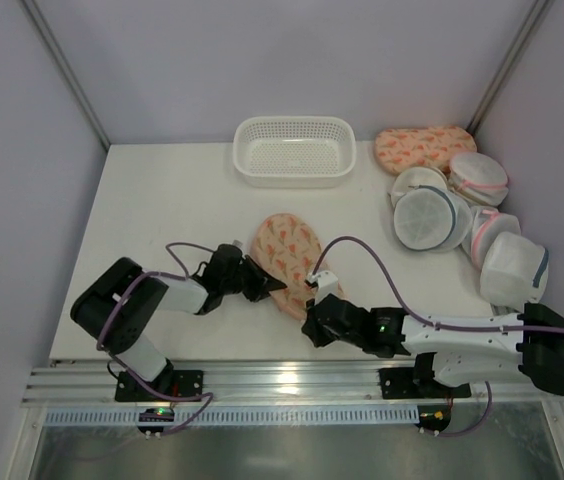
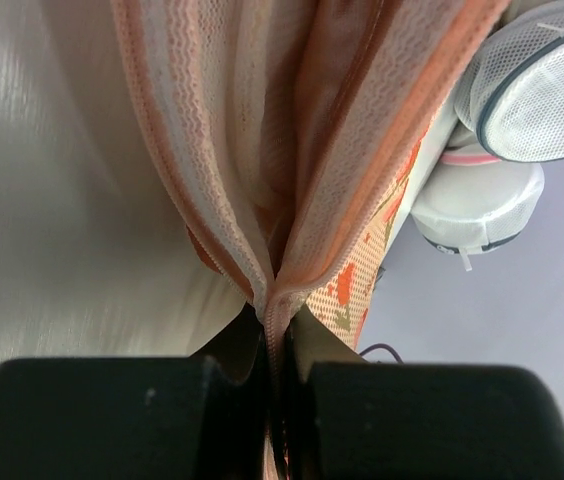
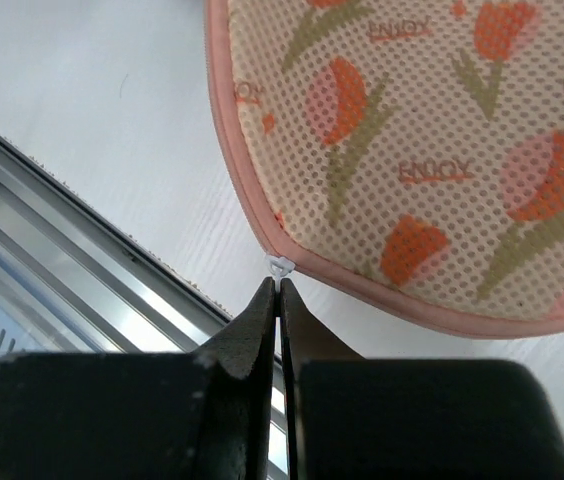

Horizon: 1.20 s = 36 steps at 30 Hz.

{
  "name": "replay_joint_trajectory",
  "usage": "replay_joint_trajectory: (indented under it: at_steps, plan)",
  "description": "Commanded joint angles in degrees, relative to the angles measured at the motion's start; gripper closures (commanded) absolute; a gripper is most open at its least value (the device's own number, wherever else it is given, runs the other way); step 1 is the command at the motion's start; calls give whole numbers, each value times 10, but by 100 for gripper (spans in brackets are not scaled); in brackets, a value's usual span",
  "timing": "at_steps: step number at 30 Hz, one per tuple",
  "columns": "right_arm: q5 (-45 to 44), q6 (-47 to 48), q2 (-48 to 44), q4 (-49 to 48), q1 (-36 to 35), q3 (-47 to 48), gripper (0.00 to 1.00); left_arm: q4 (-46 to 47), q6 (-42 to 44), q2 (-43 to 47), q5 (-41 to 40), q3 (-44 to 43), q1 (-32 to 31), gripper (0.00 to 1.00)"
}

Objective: Unzip the laundry bag and remove the bra

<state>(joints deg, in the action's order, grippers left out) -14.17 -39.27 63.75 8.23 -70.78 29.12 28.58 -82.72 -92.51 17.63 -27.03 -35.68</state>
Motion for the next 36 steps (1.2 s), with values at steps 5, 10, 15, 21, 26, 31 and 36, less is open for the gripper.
replay_joint_trajectory:
  at_steps: [5, 10, 15, 21, 26, 31, 36]
  plan:
    - [-71, -55, -15, 100, -9, 7, 96, 10, 67, -33, 67, -51, 39, 100]
    - [-173, -113, 51, 221, 0, 56, 96, -36, 133, -71, 138, -91, 45, 100]
    - [-239, -187, 97, 324, 23, 93, 96, -84, 192, -81, 154, -129, 54, 100]
    - [-291, -263, 99, 398, 52, 110, 96, -231, 288, -100, 162, -216, 55, 100]
    - [-299, -239, 103, 377, 55, 114, 96, -281, 339, -106, 150, -247, 55, 55]
    - [-279, -206, 95, 330, 55, 106, 96, -305, 330, -51, 95, -215, 55, 11]
    - [-259, -176, 86, 288, 55, 98, 96, -324, 278, 64, 30, -136, 52, 6]
